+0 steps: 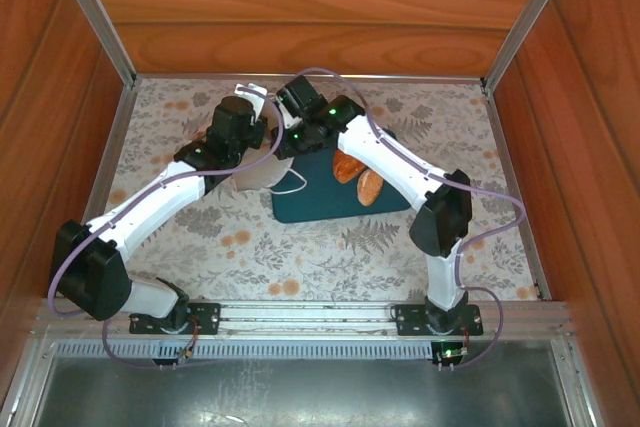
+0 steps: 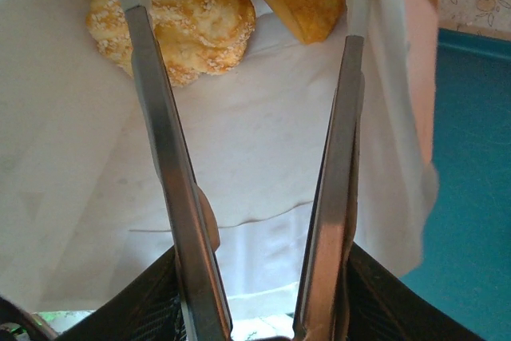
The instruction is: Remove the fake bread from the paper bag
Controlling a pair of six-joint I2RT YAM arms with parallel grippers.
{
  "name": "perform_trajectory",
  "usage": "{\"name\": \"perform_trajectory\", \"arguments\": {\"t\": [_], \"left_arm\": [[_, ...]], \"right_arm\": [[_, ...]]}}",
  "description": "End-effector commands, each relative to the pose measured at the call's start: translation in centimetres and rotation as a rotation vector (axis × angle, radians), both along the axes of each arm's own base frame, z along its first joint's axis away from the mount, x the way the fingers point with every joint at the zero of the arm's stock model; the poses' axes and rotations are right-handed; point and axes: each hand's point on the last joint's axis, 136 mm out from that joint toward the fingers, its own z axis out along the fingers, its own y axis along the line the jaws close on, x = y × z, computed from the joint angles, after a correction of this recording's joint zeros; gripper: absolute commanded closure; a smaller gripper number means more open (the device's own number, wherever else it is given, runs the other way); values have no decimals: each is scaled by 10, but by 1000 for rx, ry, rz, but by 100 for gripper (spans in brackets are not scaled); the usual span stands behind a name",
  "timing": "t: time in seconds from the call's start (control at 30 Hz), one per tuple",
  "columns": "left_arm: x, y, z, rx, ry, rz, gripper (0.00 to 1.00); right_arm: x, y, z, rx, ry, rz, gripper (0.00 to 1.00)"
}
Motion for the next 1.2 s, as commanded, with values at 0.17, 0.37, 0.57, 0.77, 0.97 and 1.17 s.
{"name": "perform_trajectory", "arguments": {"t": [0.17,0.37,0.57,0.77,0.97,1.17], "left_arm": [[0,-2,12,-34,-23,-27,100],[0,-4,16,-45,-27,-39,100],[0,-5,18,-54,-33,-46,100],[0,-5,18,-55,-32,-45,100],[0,-3,18,-57,-31,-43,100],[-1,1,19,-63,-34,-31,100]], "right_arm": [[12,15,10,5,-87,63,53],[22,8,2,-52,-92,7,53],[24,15,-9,-61,-66,21,53],[23,23,-14,-43,-50,45,55],[24,25,-23,-48,-34,28,64],[23,23,-26,-55,-25,25,78]]}}
